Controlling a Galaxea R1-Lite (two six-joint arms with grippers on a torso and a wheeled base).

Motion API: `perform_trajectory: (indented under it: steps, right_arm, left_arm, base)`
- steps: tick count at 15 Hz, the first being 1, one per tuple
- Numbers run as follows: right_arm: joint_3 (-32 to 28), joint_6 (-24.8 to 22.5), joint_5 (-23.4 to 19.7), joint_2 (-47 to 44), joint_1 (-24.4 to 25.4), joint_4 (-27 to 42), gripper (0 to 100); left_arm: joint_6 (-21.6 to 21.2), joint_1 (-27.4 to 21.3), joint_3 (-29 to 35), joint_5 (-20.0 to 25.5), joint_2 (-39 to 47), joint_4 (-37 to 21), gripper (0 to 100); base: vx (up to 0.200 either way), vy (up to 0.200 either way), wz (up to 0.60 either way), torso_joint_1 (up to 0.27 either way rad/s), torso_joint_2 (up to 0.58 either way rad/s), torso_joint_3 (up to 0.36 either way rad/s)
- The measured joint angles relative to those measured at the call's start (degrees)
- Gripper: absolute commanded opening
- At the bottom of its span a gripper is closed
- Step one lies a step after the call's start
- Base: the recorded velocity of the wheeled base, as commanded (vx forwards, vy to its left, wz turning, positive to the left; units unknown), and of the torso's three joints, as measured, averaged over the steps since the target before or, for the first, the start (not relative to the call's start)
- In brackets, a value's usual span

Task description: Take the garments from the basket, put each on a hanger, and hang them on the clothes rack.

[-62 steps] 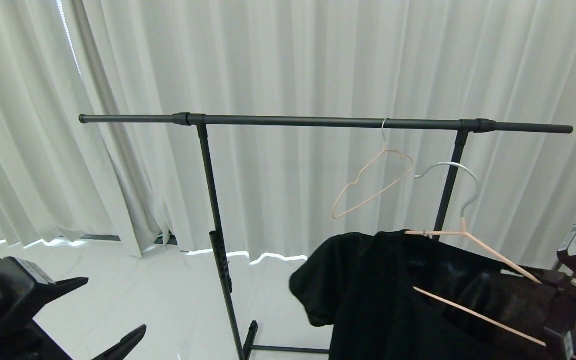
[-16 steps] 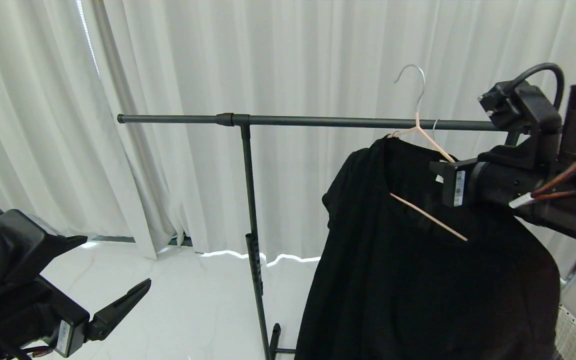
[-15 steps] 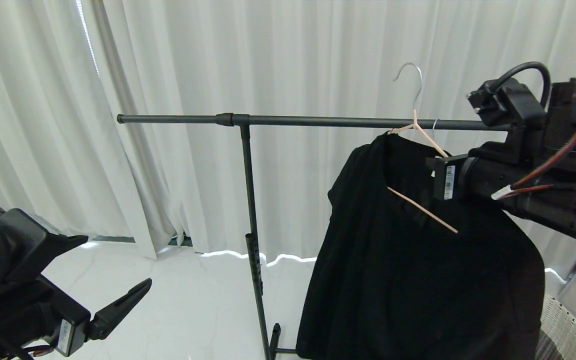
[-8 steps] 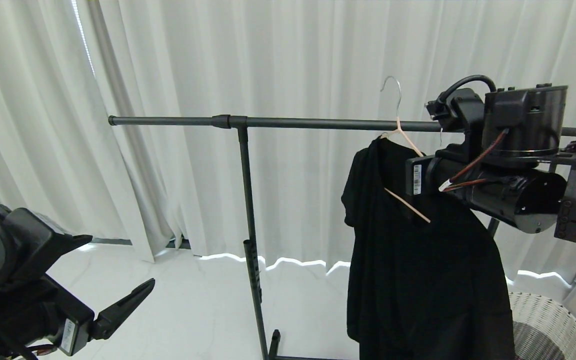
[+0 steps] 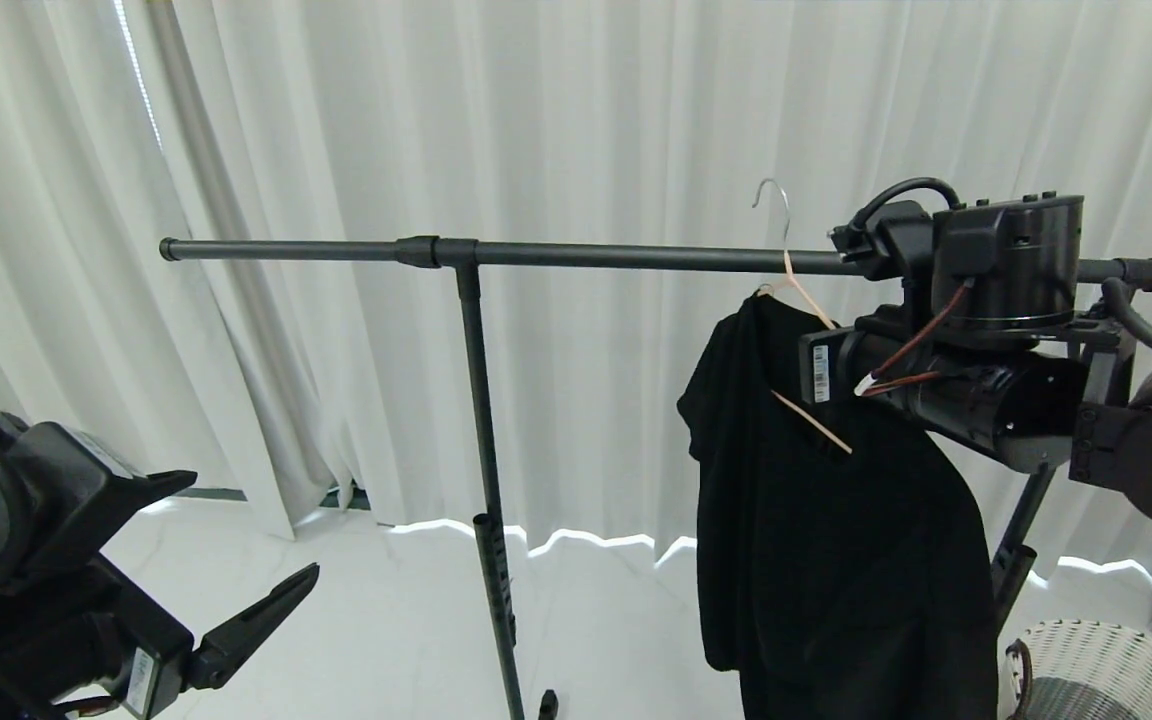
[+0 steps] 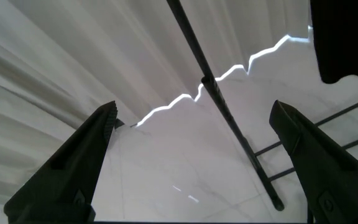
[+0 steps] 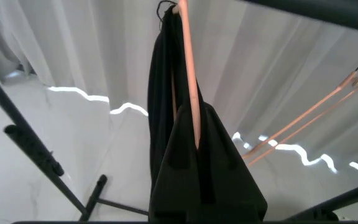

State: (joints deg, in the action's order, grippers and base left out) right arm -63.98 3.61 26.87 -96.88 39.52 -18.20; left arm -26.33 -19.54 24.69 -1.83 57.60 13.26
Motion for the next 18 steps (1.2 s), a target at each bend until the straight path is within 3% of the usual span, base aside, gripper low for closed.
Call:
perform_trajectory:
  steps: [9, 17, 18]
  right_arm:
    - [-1.45, 1.39, 0.04, -5.66, -5.49, 0.02, 0]
    - [-2.06, 1.39, 0.04, -8.98, -5.88, 0.09, 0]
    - [-2.06, 1.39, 0.2, -9.05, -5.88, 0.17, 100]
  left_arm:
    - [-0.02, -0.13, 0.11, 0.0, -0.09, 0.91, 100]
    - [0.01, -0.13, -0.38, 0.0, -0.09, 0.94, 100]
    - [0.01, -0.13, -0.41, 0.0, -0.09, 0.94, 100]
  base:
    - [0.0, 0.0, 0.0, 0.0, 0.0, 0.0]
    - [0.0, 0.0, 0.0, 0.0, 0.0, 0.0]
    - [0.0, 0.0, 0.0, 0.0, 0.0, 0.0]
